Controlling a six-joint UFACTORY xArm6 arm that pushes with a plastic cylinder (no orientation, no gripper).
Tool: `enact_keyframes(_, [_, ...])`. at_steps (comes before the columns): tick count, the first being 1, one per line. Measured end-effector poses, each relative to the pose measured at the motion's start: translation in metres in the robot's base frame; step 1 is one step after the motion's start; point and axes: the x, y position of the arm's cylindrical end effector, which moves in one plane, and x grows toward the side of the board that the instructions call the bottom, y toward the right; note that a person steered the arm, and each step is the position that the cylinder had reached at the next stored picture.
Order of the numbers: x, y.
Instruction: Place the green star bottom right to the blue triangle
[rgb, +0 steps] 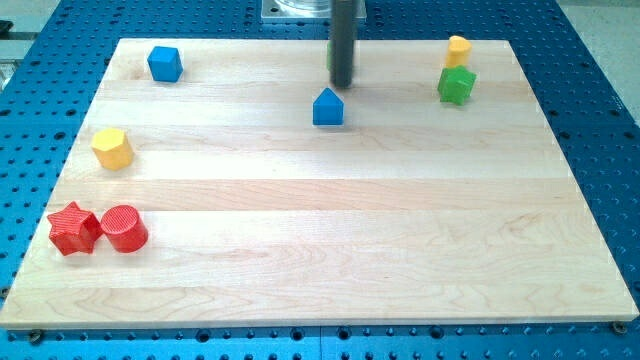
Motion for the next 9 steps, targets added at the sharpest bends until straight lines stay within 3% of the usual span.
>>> enact_keyframes(2, [-0.004, 0.117])
enact_keyframes(5, [-0.013, 0.198])
enact_keyframes(7, [0.083, 0.146])
enact_keyframes(9, [0.035, 0.140])
